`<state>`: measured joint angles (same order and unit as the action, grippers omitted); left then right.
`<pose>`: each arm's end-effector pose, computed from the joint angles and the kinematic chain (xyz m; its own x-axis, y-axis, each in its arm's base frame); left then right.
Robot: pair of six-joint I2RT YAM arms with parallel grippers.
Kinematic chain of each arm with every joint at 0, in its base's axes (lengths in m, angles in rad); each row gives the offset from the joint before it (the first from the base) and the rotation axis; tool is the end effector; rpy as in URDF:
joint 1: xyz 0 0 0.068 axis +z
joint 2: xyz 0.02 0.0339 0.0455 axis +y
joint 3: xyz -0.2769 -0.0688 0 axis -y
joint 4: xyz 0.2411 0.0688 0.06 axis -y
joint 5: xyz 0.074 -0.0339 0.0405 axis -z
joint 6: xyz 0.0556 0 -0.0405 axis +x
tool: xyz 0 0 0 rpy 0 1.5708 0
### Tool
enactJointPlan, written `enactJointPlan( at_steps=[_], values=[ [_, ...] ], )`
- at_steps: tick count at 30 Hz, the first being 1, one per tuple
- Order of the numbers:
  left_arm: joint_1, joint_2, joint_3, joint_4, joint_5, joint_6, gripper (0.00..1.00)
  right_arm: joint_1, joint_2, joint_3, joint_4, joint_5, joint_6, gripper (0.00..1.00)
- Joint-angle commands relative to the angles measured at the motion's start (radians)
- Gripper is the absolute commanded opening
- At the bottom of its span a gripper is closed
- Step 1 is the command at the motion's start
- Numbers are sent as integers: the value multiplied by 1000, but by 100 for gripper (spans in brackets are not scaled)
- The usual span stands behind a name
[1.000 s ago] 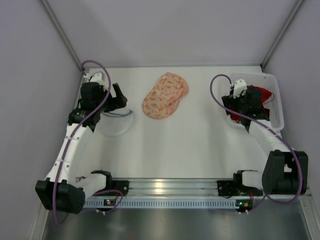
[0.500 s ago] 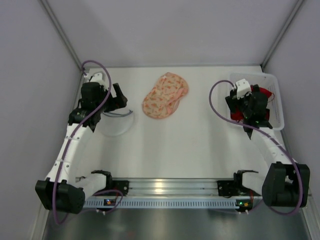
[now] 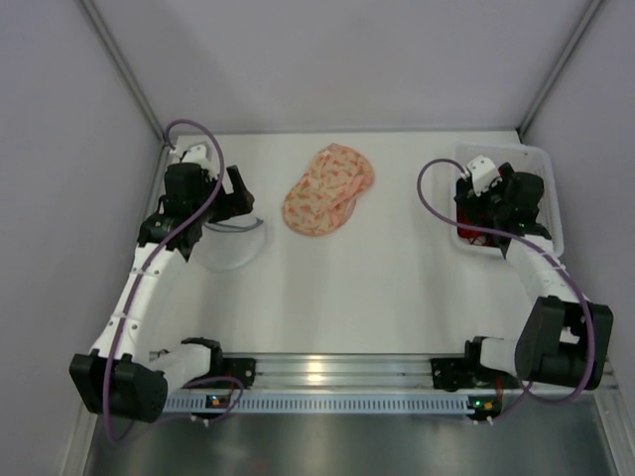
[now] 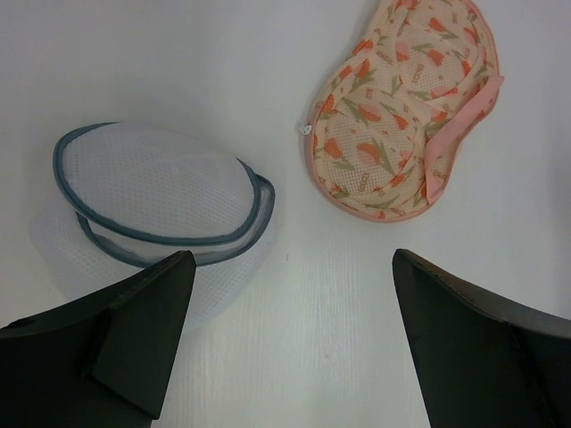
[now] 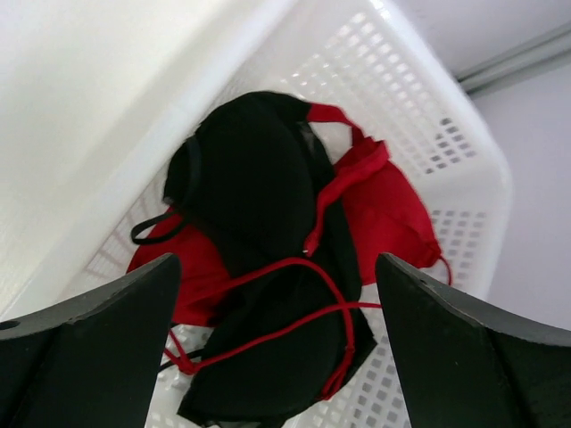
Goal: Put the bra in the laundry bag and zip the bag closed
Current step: Adjust the bra in the bin.
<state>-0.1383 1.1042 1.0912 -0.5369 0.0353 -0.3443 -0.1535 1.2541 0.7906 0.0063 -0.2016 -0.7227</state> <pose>0.2451 -0.0361 0.3500 -0.5438 -0.2649 -0.7963 -0.0170 0.9522 -0.3051 0.2898 -0.0336 0.2658 -0.3088 -0.6079 -0.7315 -0.3094 0.7914 -0.5272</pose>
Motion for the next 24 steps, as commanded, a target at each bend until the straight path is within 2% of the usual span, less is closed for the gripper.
enactJointPlan(
  at_steps=[1,8,14,19,24],
  values=[
    [-3,9,-2,45,-11,7,99,-12,39,35,-52,-94,-92,92],
    [0,40,1,43,-3,8,98,-18,119,78,-39,-88,-126,90],
    [3,54,4,43,2,14,99,-18,198,99,-15,-104,-118,83],
    [8,59,3,43,-11,19,98,-18,245,96,78,-102,-119,82],
    [9,78,4,43,12,18,99,-18,265,70,224,-73,-95,76]
  ],
)
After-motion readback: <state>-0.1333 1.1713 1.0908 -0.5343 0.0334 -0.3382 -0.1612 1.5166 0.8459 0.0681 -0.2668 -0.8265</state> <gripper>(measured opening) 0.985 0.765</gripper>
